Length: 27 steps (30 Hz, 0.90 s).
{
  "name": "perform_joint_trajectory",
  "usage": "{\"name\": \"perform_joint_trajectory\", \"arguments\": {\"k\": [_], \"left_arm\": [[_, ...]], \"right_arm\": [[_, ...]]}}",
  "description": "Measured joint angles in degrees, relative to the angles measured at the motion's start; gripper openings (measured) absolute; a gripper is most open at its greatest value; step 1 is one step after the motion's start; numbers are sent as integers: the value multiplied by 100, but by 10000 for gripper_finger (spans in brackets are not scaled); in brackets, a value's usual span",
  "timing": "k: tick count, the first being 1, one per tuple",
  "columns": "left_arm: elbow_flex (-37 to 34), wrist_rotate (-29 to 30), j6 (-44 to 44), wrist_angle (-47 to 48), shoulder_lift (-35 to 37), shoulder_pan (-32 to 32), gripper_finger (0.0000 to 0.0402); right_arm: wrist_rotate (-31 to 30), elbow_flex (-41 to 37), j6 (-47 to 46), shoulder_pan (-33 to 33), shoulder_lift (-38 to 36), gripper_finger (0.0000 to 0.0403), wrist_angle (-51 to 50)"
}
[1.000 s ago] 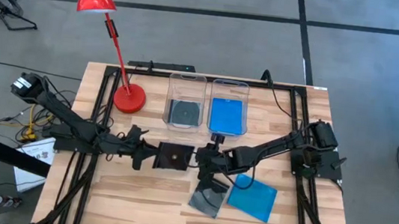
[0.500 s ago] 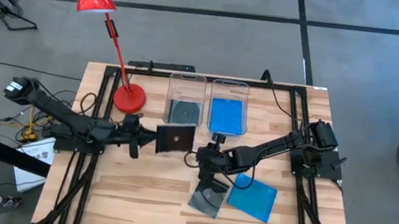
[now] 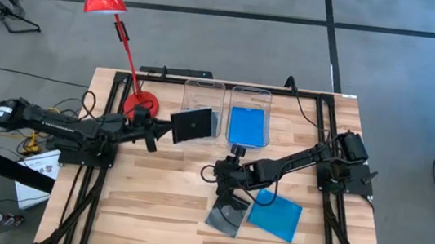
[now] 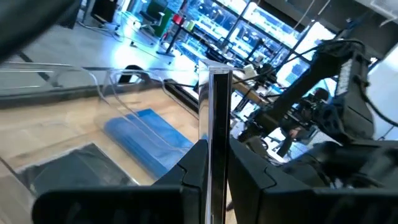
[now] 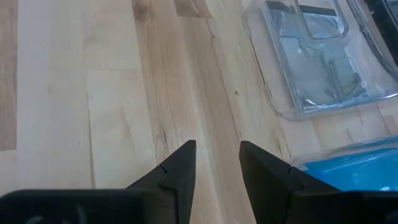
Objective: Pick & place jewel cases by type
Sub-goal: Put the top black cd case into the left transparent bin
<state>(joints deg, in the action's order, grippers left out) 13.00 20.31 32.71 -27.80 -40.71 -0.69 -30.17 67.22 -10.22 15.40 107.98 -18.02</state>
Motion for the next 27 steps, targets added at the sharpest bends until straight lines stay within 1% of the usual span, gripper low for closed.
{"name": "perform_joint_trajectory", "arguments": {"k": [5,12,16,23,27], "left_arm": [[380,-492,-30,480,0,-625,34],[1372,-1010,-150,2016,-87,-1409,35],[1825,-1299,-153,2643,-362,-1730,35],[2201,-1873,4,2866,-1243,-2103,35],[2438,-2013,4,2825,-1721,-2277,36]], "right_arm": [[2,0,2,0,0,118,0],[0,0,68,76,-2,118,0],[-16,0,156,114,-2,118,0],[-24,0,168,109,-2,118,-60],[-24,0,166,111,-2,118,-125]]}}
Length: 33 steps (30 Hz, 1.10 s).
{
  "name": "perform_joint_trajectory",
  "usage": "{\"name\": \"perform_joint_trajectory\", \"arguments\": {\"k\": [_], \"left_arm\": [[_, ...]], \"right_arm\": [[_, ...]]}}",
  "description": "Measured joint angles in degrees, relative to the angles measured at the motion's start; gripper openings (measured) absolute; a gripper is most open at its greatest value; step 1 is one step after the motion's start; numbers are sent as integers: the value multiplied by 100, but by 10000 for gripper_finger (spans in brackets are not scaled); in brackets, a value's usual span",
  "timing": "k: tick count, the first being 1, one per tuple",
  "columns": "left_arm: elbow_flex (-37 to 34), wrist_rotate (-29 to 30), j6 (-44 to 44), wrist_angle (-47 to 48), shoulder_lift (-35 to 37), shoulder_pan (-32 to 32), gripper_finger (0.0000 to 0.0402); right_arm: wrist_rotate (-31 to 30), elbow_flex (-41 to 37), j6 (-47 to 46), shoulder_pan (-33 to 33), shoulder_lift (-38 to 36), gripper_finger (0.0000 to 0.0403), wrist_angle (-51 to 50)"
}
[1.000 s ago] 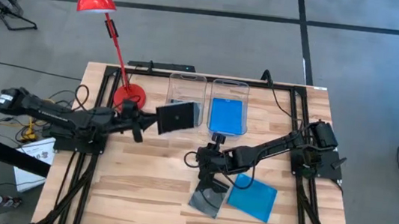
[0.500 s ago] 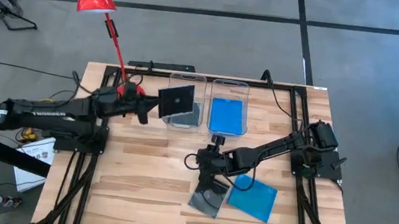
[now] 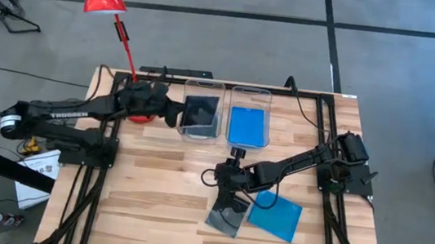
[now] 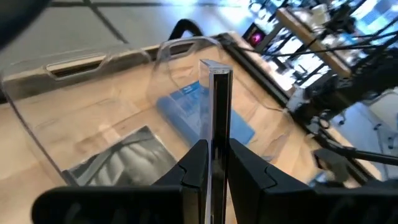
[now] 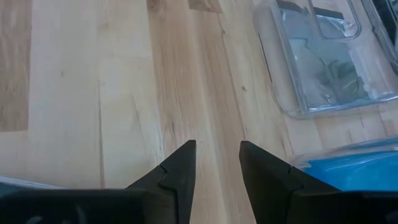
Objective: Pick & place jewel cases by type
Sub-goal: Put the top black cd case into the left transparent bin
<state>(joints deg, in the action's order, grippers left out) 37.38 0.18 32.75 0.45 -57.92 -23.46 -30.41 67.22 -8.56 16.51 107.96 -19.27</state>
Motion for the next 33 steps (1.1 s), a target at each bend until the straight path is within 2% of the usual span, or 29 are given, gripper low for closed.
{"name": "perform_joint_trajectory", "arguments": {"k": [12,18,26,33], "left_arm": [[750,-719,128,515,-1257,-697,36],[960,-1270,582,603,-1716,-869,36],[984,-1603,876,787,-2016,-1018,36],[984,-1645,992,789,-2016,-1074,38]], "right_arm": [[-20,2,-2,-2,-4,118,-127],[-127,2,-2,-2,-4,118,-176],[-131,11,-11,-2,-67,118,-243],[-142,0,-49,25,-169,118,-330]]}}
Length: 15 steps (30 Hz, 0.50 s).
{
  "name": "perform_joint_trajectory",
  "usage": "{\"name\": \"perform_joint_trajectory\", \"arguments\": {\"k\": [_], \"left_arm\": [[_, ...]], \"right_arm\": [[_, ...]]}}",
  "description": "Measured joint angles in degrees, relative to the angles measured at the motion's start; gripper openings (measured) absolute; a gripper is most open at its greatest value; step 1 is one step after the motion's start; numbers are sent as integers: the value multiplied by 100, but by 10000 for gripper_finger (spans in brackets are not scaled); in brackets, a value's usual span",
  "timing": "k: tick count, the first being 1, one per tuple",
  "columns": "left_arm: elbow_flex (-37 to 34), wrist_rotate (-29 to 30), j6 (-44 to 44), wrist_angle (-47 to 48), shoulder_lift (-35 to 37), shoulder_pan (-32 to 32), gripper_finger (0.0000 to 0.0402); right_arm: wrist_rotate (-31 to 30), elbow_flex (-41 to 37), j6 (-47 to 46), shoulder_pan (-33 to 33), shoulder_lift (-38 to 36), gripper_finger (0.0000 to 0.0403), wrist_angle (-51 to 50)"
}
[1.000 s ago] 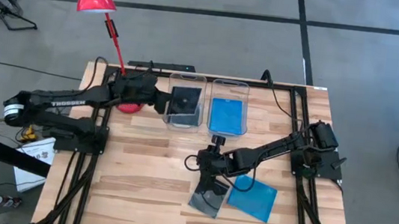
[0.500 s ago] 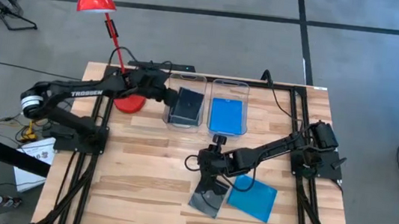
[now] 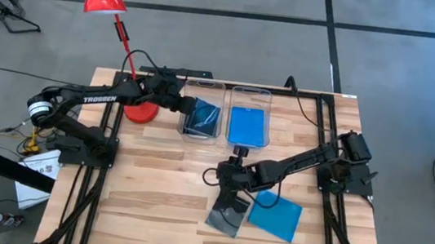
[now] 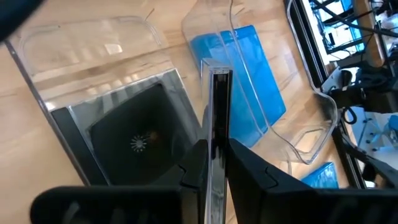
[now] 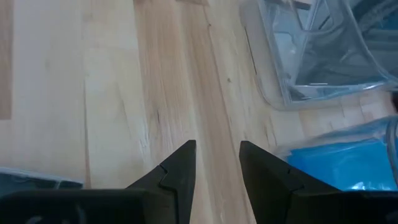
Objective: Pick & place jewel cases by type
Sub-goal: Put the top black cd case into the left transparent bin
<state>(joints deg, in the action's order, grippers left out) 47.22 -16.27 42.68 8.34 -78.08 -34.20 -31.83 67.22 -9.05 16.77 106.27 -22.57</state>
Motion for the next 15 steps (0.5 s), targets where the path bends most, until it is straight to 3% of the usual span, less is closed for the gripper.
{"name": "perform_joint_trajectory", "arguments": {"k": [15], "left_arm": [[-2,356,-267,2,2,-2,105]], "right_arm": [[-129,4,-1,58,-25,118,25]]}}
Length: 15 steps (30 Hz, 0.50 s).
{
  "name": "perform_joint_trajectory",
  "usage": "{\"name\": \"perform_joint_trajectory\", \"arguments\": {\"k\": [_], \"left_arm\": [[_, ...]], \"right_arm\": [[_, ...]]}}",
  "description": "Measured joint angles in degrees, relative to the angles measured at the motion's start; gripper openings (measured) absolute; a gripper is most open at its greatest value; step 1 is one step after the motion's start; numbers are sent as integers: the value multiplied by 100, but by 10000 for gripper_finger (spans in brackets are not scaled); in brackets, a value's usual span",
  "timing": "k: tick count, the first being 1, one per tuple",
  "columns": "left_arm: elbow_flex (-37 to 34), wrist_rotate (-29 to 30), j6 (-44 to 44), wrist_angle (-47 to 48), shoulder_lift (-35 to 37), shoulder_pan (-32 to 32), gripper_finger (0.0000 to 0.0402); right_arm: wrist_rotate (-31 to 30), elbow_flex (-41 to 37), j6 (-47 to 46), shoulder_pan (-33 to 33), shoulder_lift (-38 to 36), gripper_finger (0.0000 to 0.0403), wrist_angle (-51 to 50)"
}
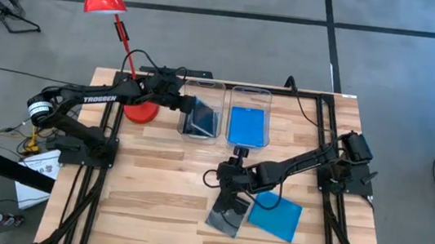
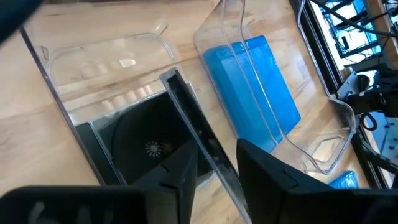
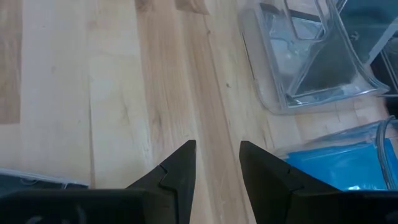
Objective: Pick & place jewel cases by type
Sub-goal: Put the top black cd case into the left transparent bin, then put the black cd case into the left transparent bin
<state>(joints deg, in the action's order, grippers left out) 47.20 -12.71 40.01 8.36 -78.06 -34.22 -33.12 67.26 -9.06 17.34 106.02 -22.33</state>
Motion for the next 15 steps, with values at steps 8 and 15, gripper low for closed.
{"name": "perform_joint_trajectory", "arguments": {"k": [8,15], "left_arm": [[0,0,-32,-2,0,0,109],[-4,2,-263,-2,2,0,109]], "right_arm": [[0,0,0,0,2,118,-2],[2,0,0,0,2,118,-13]]}}
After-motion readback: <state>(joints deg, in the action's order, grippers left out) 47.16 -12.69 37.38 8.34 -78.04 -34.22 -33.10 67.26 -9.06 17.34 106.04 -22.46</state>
